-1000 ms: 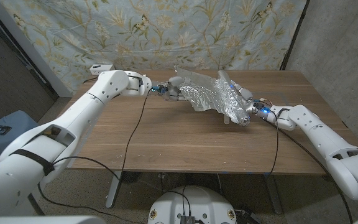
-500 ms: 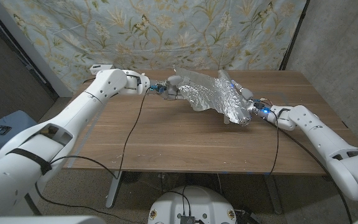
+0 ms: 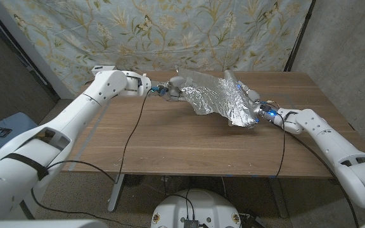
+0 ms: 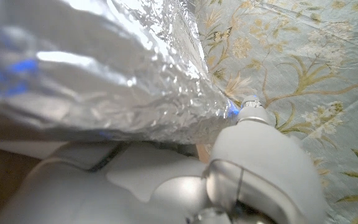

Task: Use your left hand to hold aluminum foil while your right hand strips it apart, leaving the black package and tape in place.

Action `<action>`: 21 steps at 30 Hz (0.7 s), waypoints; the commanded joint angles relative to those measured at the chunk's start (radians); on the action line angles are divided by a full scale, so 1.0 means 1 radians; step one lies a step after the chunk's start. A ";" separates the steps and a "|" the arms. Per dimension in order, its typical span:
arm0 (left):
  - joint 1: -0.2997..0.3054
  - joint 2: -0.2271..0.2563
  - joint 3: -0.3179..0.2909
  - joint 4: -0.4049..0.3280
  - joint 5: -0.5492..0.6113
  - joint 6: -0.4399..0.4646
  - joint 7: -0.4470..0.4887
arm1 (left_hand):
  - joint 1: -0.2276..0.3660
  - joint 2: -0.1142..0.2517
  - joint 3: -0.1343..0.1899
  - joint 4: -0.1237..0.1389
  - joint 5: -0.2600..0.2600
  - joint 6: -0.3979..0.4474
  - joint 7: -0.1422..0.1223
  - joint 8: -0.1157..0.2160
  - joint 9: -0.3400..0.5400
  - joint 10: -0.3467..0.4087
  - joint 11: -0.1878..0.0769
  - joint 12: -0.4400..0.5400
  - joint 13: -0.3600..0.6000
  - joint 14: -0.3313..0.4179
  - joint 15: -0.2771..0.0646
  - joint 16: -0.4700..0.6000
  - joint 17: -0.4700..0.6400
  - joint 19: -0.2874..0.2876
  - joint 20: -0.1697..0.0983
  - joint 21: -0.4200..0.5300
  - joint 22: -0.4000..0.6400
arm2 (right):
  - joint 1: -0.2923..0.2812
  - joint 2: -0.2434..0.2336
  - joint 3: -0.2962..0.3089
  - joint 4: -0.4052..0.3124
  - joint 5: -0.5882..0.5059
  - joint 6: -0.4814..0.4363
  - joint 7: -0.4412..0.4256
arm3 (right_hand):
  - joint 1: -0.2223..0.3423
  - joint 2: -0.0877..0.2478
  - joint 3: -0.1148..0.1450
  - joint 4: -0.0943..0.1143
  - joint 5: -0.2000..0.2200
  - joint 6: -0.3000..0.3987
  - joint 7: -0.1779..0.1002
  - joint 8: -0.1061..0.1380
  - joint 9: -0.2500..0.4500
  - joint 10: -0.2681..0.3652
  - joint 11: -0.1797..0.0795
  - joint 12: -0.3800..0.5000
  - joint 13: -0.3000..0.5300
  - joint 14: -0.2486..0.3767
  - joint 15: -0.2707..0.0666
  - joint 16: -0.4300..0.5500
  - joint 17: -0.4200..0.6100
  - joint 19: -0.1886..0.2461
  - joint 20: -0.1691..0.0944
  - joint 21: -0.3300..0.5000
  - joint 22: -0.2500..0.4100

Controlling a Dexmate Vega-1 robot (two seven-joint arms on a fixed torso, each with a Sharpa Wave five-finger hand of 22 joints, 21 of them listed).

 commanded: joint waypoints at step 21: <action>0.026 0.043 -0.019 -0.060 -0.036 -0.003 0.008 | 0.013 -0.001 -0.006 0.007 -0.007 0.040 0.033 0.003 0.002 0.027 -0.028 0.002 0.006 0.002 -0.014 -0.009 0.003 -0.012 -0.002 0.016 0.003 | -0.041 -0.030 0.022 -0.052 0.029 0.005 -0.036 | -0.002 0.012 -0.011 -0.002 0.005 -0.002 0.060 0.004 0.001 -0.005 0.002 -0.006 0.004 -0.007 -0.001 -0.002 0.006 -0.006 -0.001 -0.004 0.002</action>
